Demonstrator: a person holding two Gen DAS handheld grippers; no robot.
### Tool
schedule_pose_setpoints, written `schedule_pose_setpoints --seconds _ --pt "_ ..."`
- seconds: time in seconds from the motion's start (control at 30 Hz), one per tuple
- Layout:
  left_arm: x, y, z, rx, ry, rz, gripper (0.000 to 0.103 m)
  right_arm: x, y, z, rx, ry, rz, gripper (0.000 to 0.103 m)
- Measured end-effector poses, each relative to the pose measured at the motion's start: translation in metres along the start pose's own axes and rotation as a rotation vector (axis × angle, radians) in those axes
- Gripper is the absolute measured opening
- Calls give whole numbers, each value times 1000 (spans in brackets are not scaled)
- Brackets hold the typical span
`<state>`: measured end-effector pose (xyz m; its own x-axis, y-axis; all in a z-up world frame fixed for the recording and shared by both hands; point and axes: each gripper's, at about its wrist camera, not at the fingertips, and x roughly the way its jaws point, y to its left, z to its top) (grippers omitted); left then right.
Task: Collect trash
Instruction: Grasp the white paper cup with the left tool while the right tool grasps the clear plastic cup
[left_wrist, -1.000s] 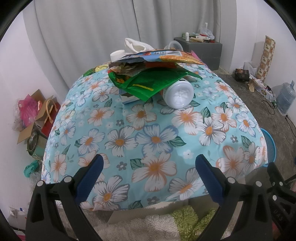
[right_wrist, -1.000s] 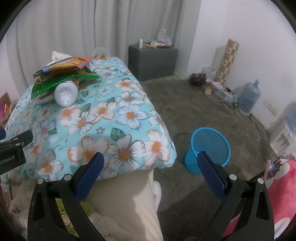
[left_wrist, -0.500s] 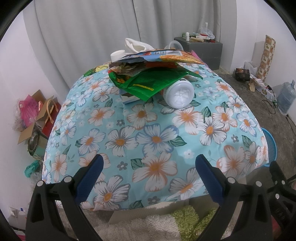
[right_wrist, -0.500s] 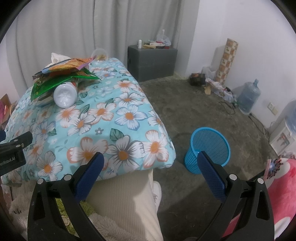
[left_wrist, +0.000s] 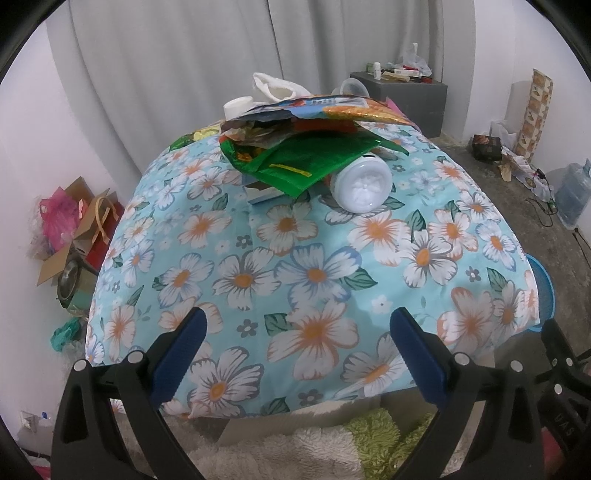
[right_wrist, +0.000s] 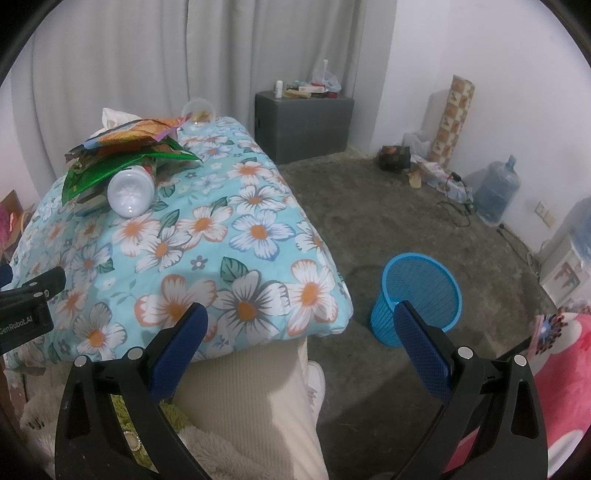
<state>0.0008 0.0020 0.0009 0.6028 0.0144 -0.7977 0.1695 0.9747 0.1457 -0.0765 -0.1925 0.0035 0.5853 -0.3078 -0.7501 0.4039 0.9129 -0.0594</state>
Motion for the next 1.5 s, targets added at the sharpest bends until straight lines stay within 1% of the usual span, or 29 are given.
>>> schedule_pose_setpoints --seconds 0.2,0.33,0.37,0.43,0.47,0.5,0.53,0.6,0.67,0.7,0.77,0.83,0.9,0.93,0.97,1.0,1.03,1.07,1.1,1.13,1.17,1.2,1.27,1.3,1.33,1.37,1.4,1.43,1.5 --pt "8 5 6 4 15 -6 97 9 3 6 3 20 0 96" --pt "15 20 23 -24 -7 -4 97 13 12 22 -9 -16 -1 96" --pt "17 27 30 -37 -12 1 97 14 15 29 -12 -30 -20 96" --pt "20 38 41 -49 -21 -8 97 18 20 40 -30 -32 -74 96" --pt "22 44 47 -49 -26 -12 97 19 21 45 -42 -32 -83 96" --pt "24 49 53 -46 -32 -17 97 23 25 53 -66 -31 -69 96" --pt "26 57 62 -39 -43 -31 97 25 28 61 -80 -37 -36 96" --pt "30 69 75 -26 -63 -58 97 26 26 74 -67 -63 34 96" --pt "32 85 92 -12 -110 -101 97 27 24 93 -45 -100 127 96" --pt "31 90 98 -12 -135 -125 97 28 23 100 -38 -114 149 96" --pt "31 110 115 -46 -215 -205 97 32 24 126 -26 -153 167 96" --pt "34 127 131 -97 -255 -272 97 34 22 148 -23 -183 200 96" --pt "42 139 148 -134 -265 -306 97 39 20 172 5 -198 283 96" --pt "48 146 159 -155 -274 -319 97 46 18 189 32 -191 355 96" --pt "55 150 167 -164 -284 -335 97 56 18 205 64 -174 438 96" --pt "62 154 176 -166 -292 -353 97 67 18 217 91 -148 499 96" --pt "72 157 186 -163 -298 -376 97 83 20 232 125 -107 572 96" --pt "83 160 196 -153 -302 -396 97 96 22 243 148 -72 628 96" --pt "91 162 202 -144 -303 -406 97 118 28 258 180 -11 696 96" --pt "107 163 211 -117 -298 -431 97 141 37 271 203 51 747 96" --pt "121 163 219 -89 -280 -441 97 157 42 277 213 88 777 95" --pt "131 162 223 -75 -265 -433 97 181 52 287 231 145 804 90" --pt "155 159 232 -16 -233 -434 97 220 74 301 246 236 827 87" --pt "163 158 235 4 -225 -433 97 228 81 305 251 260 844 84" --pt "175 160 238 24 -208 -446 97 244 89 309 262 294 857 84" --pt "182 160 239 35 -195 -464 97 247 88 308 265 316 872 82" --pt "186 159 240 42 -188 -480 97 264 100 312 258 341 885 80" --pt "192 159 242 53 -183 -490 97 273 108 315 250 354 885 79" --pt "204 157 246 77 -178 -488 93 280 121 322 219 362 877 76"
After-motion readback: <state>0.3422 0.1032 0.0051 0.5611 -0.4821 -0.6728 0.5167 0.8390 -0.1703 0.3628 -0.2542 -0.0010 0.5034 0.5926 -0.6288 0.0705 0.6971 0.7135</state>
